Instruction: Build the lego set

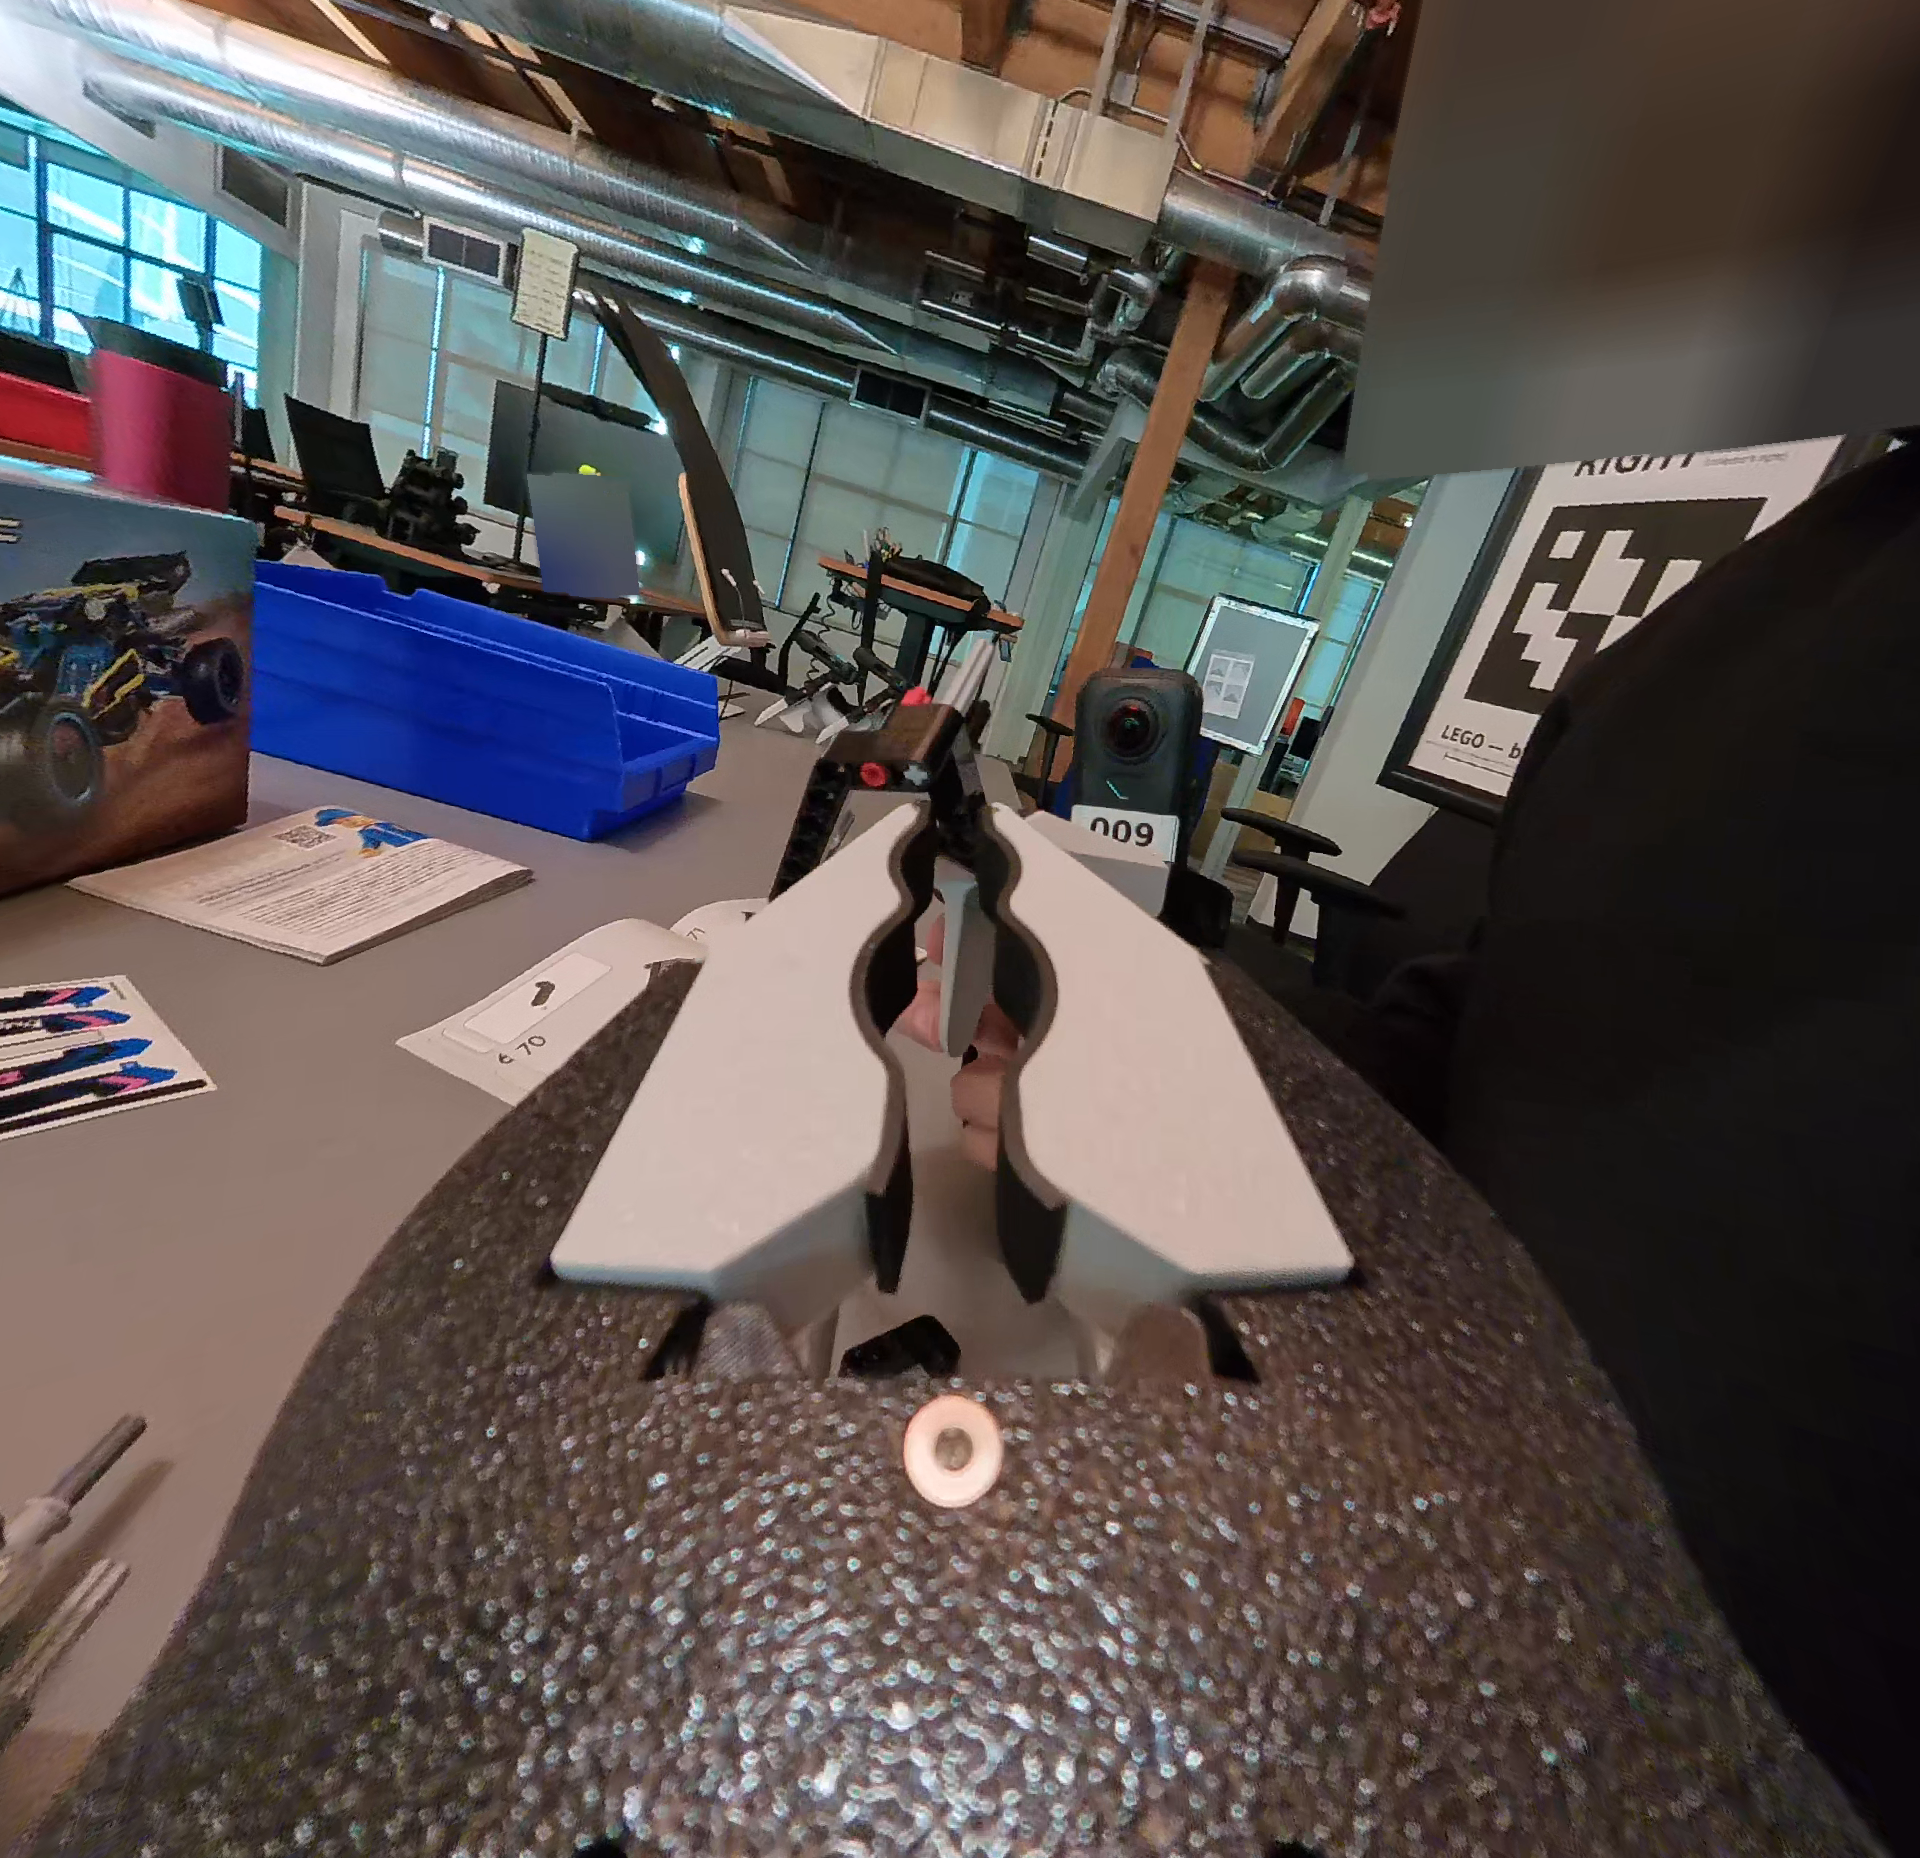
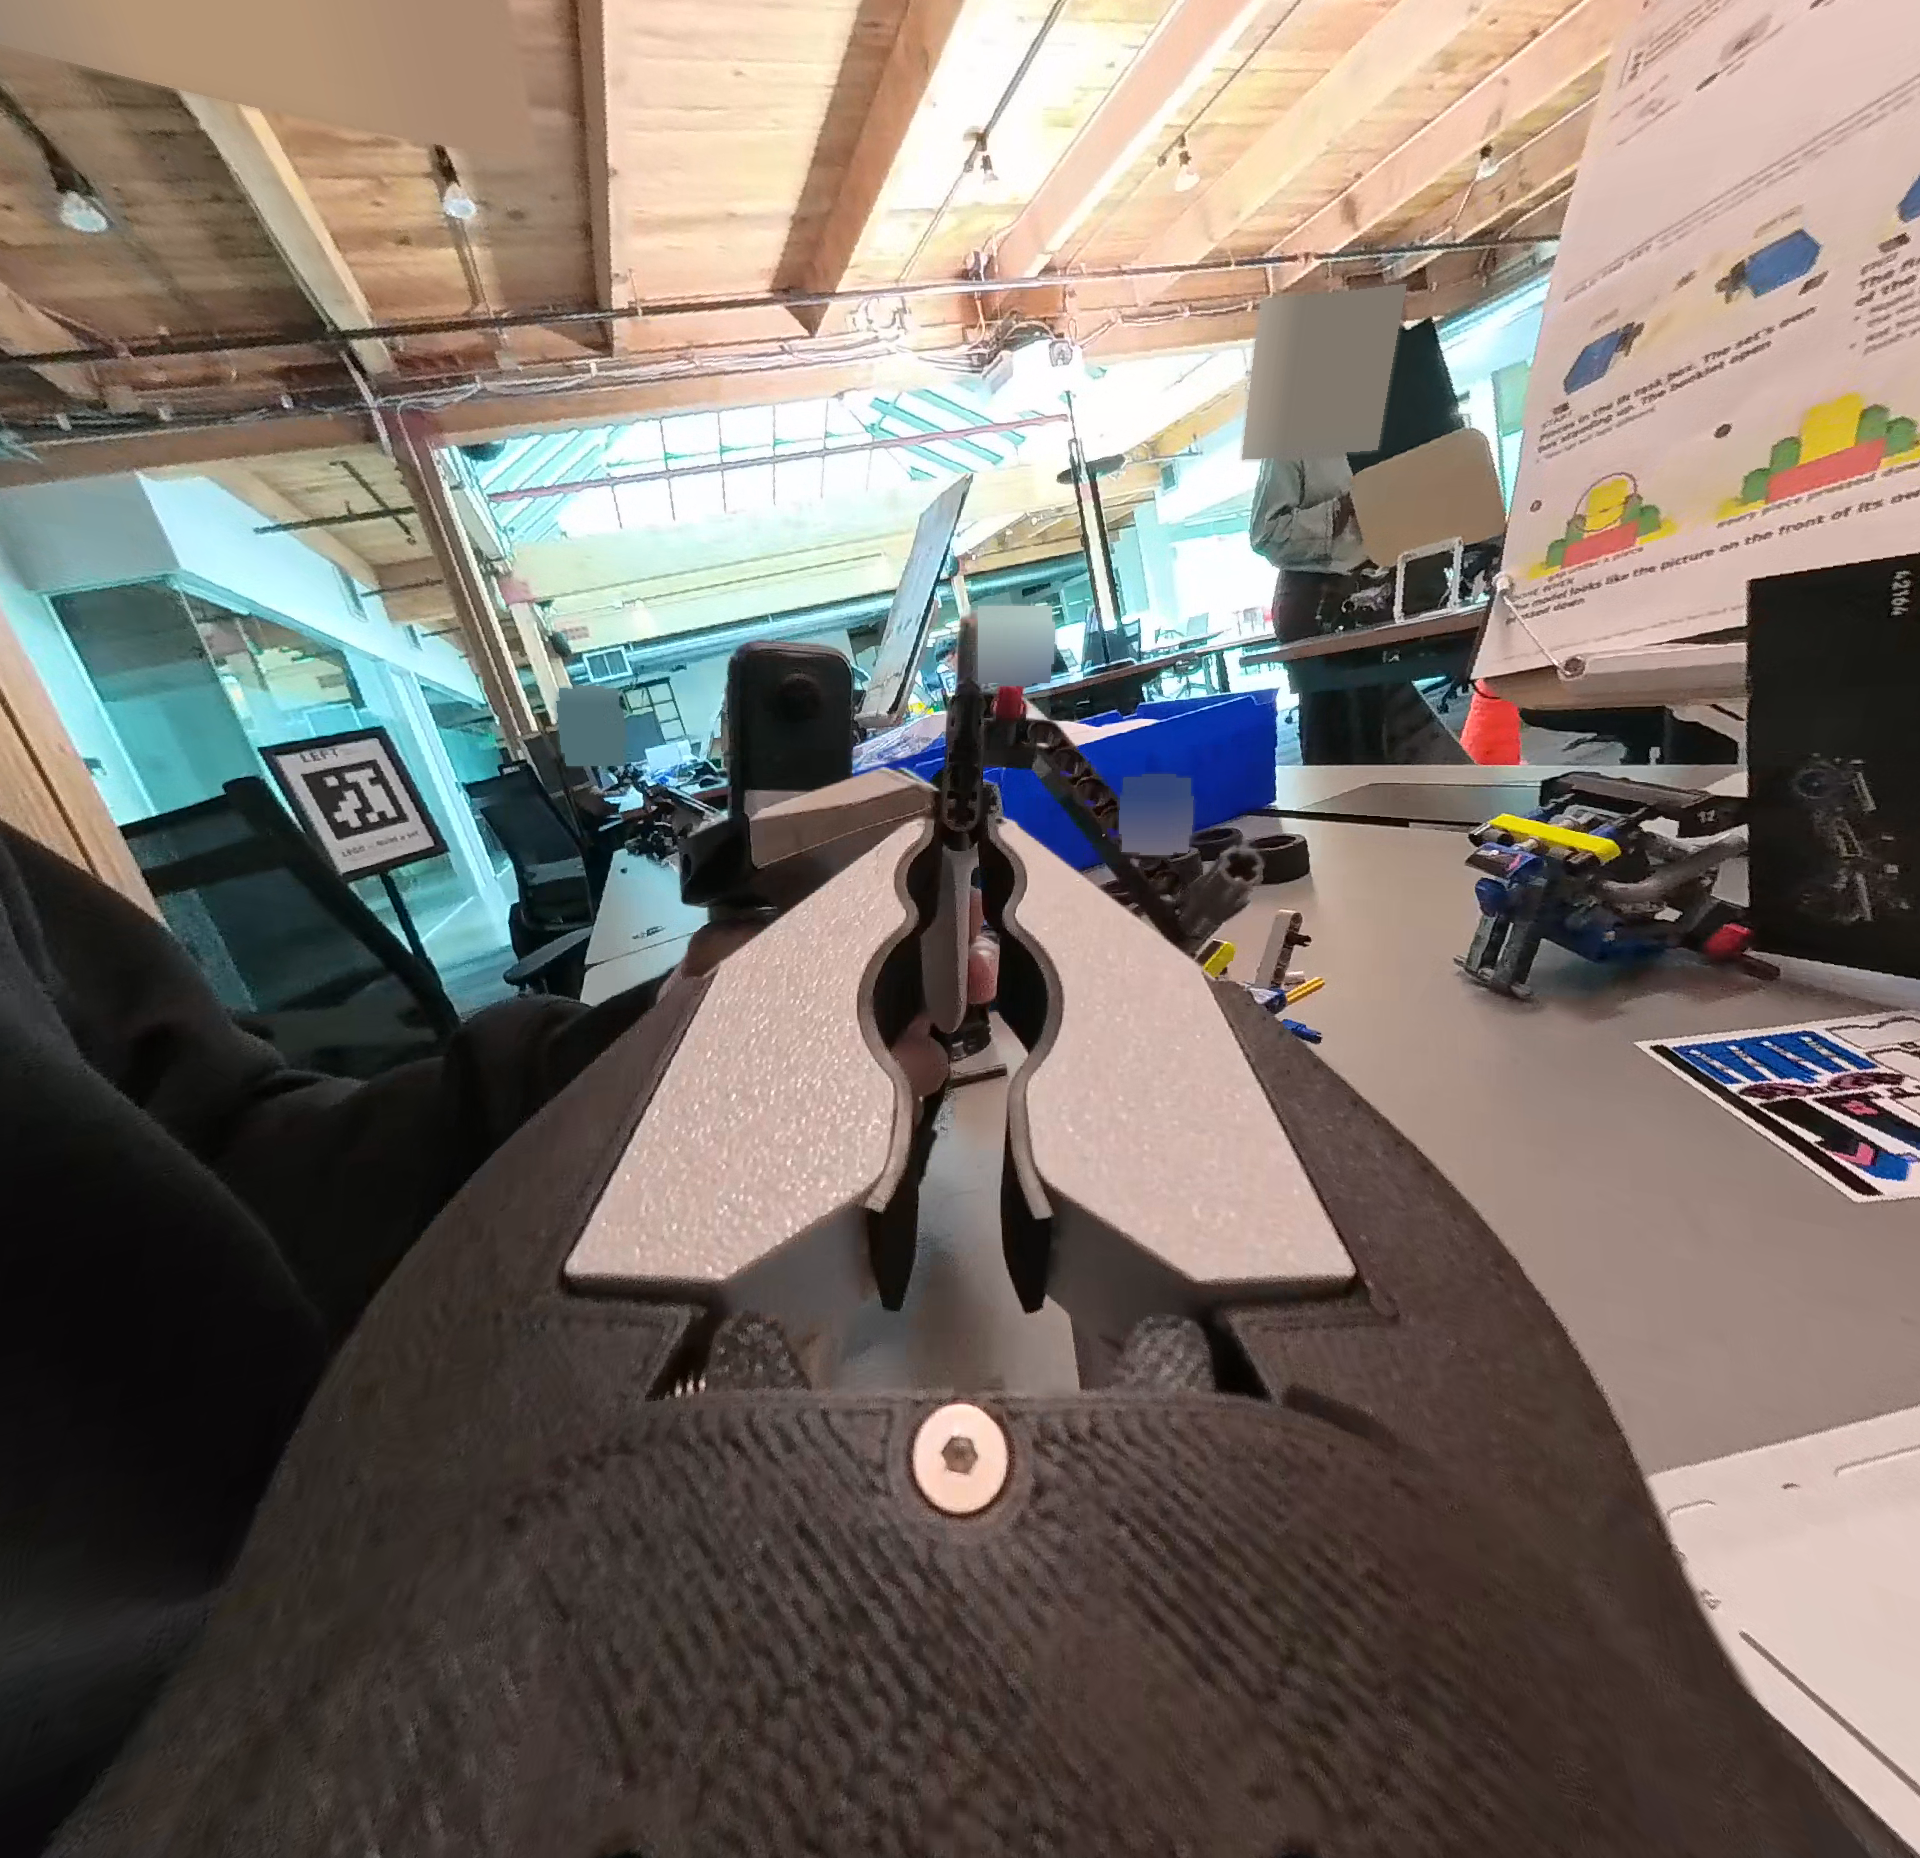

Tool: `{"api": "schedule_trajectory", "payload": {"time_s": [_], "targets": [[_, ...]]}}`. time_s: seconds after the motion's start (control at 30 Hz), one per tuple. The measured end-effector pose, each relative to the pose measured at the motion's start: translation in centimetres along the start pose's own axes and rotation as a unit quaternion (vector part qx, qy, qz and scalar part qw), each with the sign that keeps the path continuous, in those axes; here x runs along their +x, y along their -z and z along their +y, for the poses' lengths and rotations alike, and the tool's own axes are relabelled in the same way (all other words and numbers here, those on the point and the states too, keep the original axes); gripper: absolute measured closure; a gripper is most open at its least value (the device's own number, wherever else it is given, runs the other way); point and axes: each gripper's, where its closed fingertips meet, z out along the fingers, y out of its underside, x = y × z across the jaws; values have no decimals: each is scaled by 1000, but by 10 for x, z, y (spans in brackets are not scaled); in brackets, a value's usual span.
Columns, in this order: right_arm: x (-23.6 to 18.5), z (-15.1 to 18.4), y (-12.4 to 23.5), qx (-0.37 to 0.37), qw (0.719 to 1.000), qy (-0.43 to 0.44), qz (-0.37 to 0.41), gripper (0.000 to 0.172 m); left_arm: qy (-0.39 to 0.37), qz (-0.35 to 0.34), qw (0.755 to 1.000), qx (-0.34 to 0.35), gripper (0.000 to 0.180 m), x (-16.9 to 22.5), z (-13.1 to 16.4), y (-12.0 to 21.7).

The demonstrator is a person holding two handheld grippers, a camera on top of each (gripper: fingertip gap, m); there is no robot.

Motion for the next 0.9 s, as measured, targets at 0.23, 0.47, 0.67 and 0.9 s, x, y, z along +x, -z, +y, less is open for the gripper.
{"api": "schedule_trajectory", "payload": {"time_s": [0.23, 0.47, 0.67, 0.9], "targets": [[-3, 0, 0, -12, 1000, 20, -10, 167, -10, 15, 1000, 0, 177, 3, -1, 1], [-5, 1, 1, -19, 1000, 7, -23, 168, 10, 26, 1000, 1, 175, 6, -6, 1], [-6, 5, 1, -28, 999, 12, -24, 167, 48, 22, 998, -27, 162, 4, 5, -2], [-5, 9, 0, -44, 999, 12, -26, 168, 56, 35, 998, -14, 167, 7, 2, -1]]}}
